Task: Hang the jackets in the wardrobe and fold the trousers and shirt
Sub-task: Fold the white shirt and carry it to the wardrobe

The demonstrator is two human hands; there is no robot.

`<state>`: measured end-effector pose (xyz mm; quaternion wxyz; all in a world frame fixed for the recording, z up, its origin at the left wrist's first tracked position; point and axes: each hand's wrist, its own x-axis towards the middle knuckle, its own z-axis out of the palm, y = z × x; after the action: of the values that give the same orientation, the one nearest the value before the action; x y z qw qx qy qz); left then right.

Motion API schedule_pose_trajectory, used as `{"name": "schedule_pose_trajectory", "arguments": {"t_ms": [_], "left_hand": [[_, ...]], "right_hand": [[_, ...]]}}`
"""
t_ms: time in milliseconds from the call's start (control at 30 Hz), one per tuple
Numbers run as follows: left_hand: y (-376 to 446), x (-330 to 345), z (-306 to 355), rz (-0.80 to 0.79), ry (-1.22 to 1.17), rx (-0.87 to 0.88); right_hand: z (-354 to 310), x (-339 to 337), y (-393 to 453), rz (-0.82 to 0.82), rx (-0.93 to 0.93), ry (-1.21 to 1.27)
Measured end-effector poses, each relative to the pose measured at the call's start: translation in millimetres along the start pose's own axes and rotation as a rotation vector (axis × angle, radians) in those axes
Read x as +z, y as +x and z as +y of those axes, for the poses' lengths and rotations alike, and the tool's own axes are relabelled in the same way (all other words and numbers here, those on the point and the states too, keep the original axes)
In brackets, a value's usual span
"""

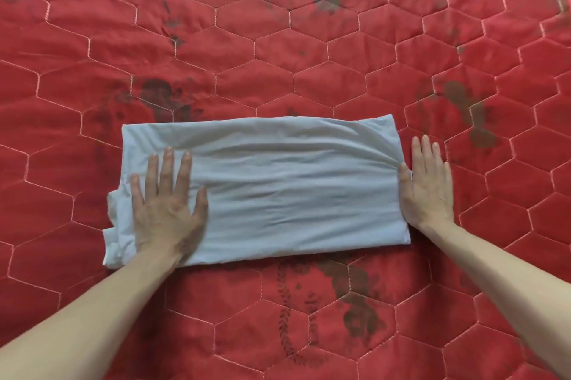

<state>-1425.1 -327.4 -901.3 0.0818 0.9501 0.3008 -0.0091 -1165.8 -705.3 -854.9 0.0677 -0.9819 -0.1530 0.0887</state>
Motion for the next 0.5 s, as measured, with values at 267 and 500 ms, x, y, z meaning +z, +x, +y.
{"name": "schedule_pose_trajectory", "arguments": {"t_ms": [267, 500], "left_hand": [[-1.1, -5.6, 4.2, -0.008, 0.021, -0.02], [2.7, -18.8, -5.4, -0.038, -0.01, -0.027]], "right_hand": [[-19.2, -18.4, 10.1, 0.29, -0.007, 0.262], [-66.4, -1.7, 24.1, -0.04, -0.578, -0.015]]}}
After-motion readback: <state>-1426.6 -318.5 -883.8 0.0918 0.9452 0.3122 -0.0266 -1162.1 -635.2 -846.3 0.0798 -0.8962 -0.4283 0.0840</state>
